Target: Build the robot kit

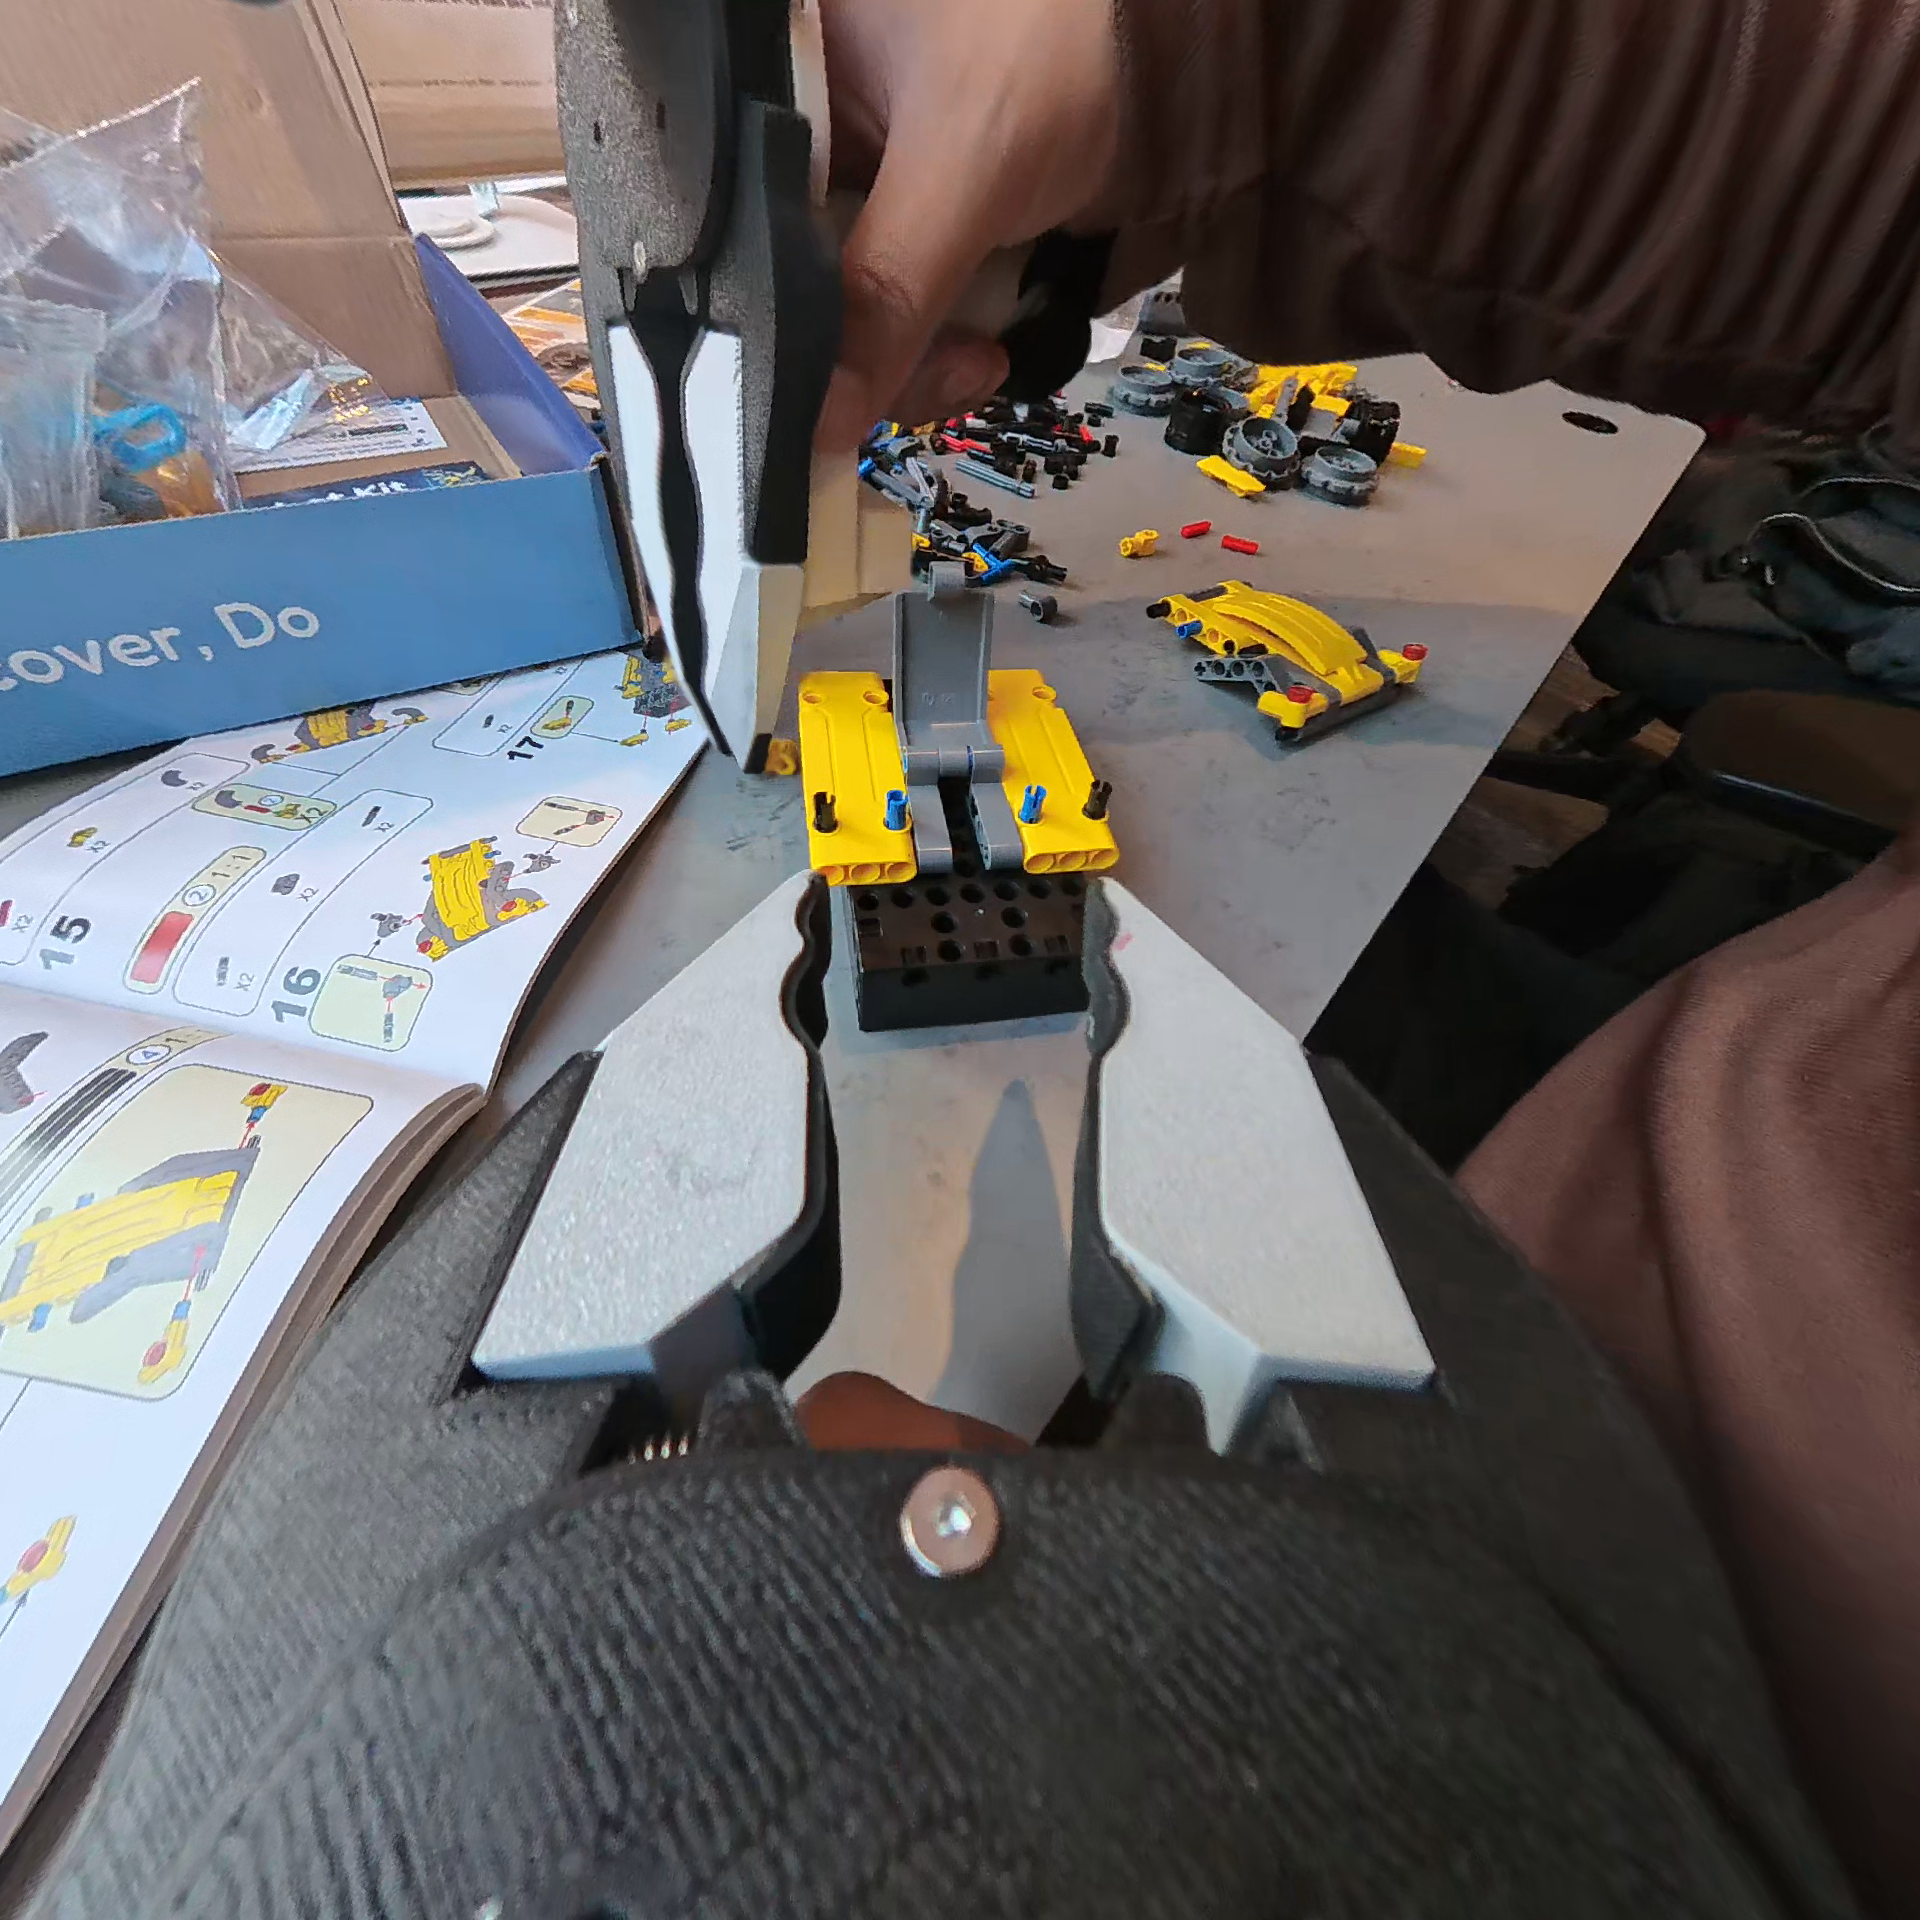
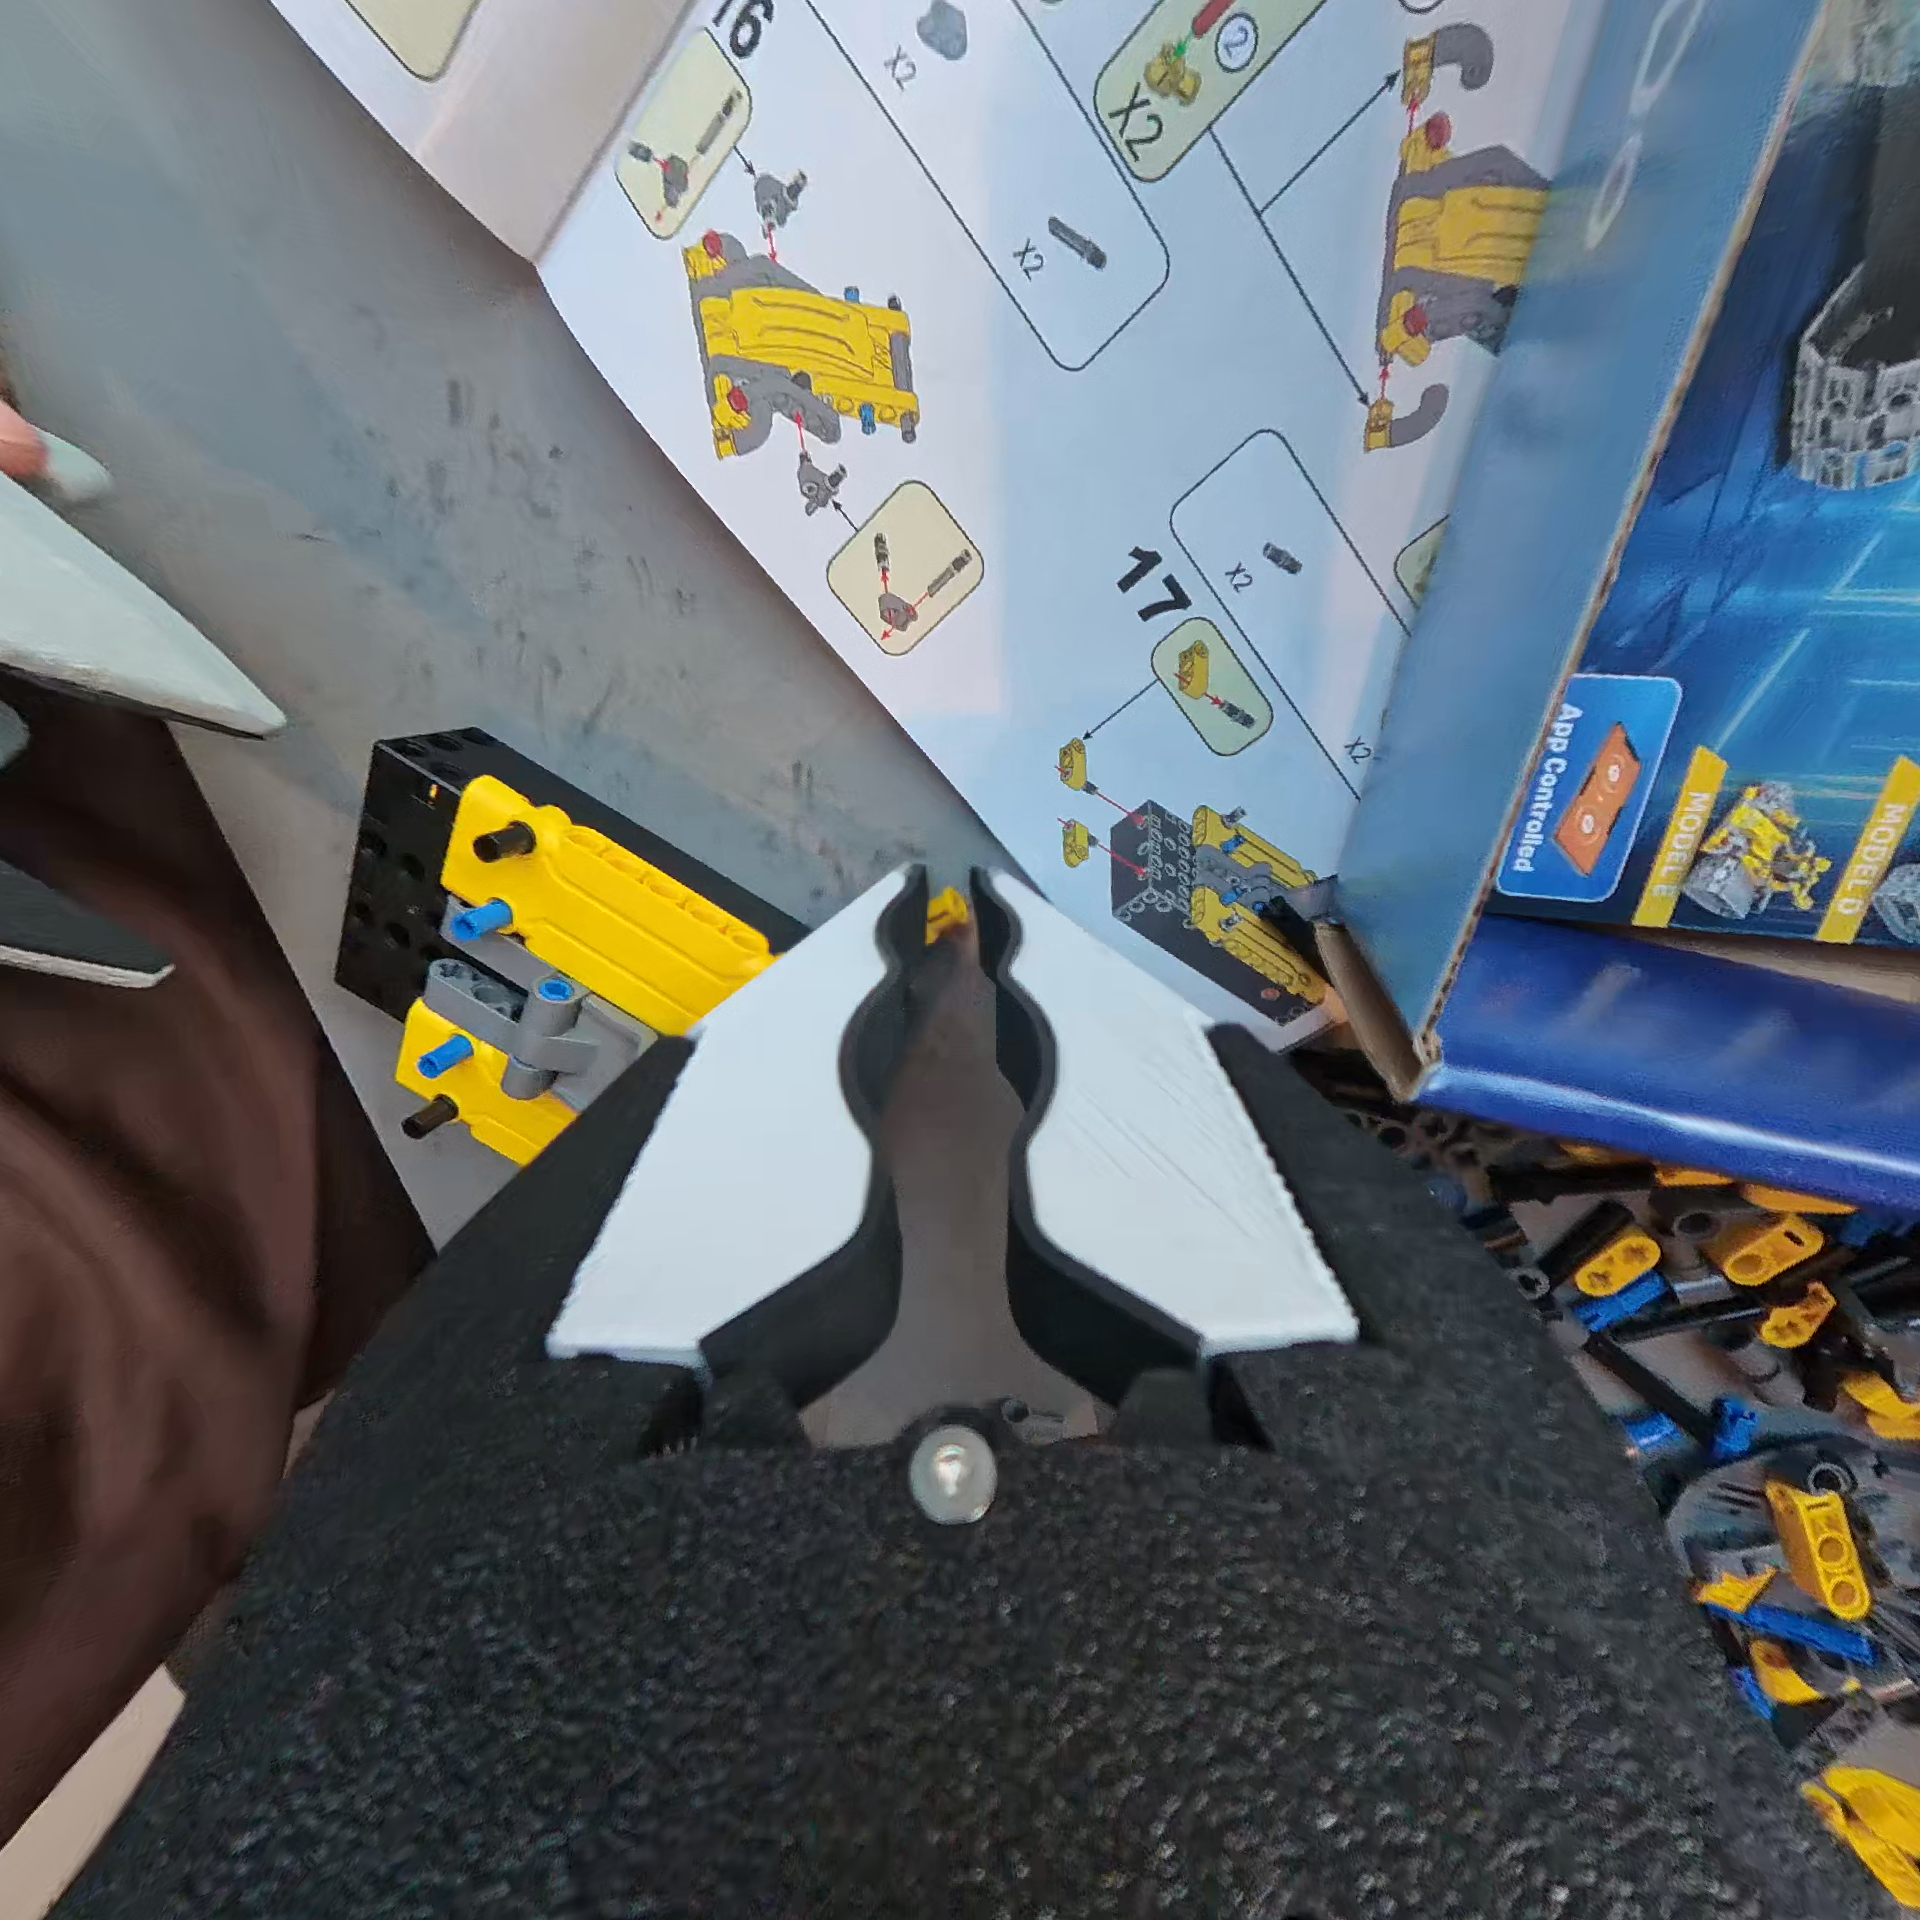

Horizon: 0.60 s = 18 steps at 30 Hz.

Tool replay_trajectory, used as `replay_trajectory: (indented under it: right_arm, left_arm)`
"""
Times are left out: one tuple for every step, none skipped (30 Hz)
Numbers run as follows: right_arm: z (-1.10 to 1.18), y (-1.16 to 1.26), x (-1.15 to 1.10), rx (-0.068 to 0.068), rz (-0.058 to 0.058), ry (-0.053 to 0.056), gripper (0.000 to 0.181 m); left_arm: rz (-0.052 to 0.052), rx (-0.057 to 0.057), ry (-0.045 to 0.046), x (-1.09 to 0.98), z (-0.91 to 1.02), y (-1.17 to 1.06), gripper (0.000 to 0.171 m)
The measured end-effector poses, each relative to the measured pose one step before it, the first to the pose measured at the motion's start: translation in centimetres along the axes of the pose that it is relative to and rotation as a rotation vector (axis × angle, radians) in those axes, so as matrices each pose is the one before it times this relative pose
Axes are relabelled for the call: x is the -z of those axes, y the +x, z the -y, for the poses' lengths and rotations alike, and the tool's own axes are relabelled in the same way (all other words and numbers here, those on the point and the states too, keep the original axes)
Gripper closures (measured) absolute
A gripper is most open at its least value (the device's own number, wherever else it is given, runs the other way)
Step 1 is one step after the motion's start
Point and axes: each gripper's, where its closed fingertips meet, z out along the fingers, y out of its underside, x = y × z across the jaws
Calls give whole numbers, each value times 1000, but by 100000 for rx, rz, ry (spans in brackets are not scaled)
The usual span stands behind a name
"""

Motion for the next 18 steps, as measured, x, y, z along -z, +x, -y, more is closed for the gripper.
replay_trajectory:
  right_arm:
    - [-233, 34, -15, 396, -613, -1423, 175]
    - [-207, -82, 1, 494, 46, -887, 177]
    - [-196, -38, -21, 491, -96, -346, 180]
    - [-115, 30, 20, -240, -200, 577, 180]
    - [-188, 159, 81, -1184, -522, 531, 180]
    - [-298, 349, 135, -1433, -1247, 571, 180]
    - [-325, 512, 177, -1777, -1784, 982, 180]
    - [-415, 546, 225, -2237, -1538, 1146, 180]
    - [-544, 503, 208, -2454, -1107, 1035, 180]
    - [-657, 582, 190, -2547, -1531, 918, 180]
    - [-611, 447, 196, -2805, -845, 1693, 180]
    - [-698, 312, 197, -2899, -317, 1387, 180]
    - [-725, 213, 196, -2502, -193, 1348, 180]
    - [-685, 143, 241, -2219, -84, 1497, 180]
    - [-660, 144, 269, -2050, -453, 1419, 180]
    - [-636, 163, 343, -1778, -1016, 1397, 180]
    - [-577, 65, 407, -1456, -751, 1679, 180]
    - [-549, -77, 443, -1424, -104, 1743, 180]
  left_arm:
    - [358, -90, 256, 55, 7, -22, 125]
    - [256, -303, 205, 38, 5, -4, 125]
    - [269, -325, 121, 24, 0, 1, 126]
    - [361, -235, 195, 11, 14, -16, 126]
    - [297, -163, 154, 5, 12, -12, 126]
    - [195, -23, -29, -8, -1, -20, 127]
    - [229, 123, -117, -9, -9, -44, 127]
    - [199, 141, -32, -16, 3, -29, 127]
    - [37, 73, -15, -8, 2, -10, 127]
    - [30, 129, -6, -17, 7, -16, 127]
    - [137, 245, -99, -19, -1, -43, 127]
    - [153, 189, -140, -30, -14, -30, 127]
    - [54, 58, -97, -11, -6, -14, 127]
    - [84, 72, -91, -31, 1, -8, 127]
    - [121, 82, -175, -28, -20, -23, 127]
    - [17, -45, -259, -29, -20, 3, 128]
    - [14, -117, -260, -43, -27, 7, 128]
    - [124, -87, -267, -52, -24, -7, 128]
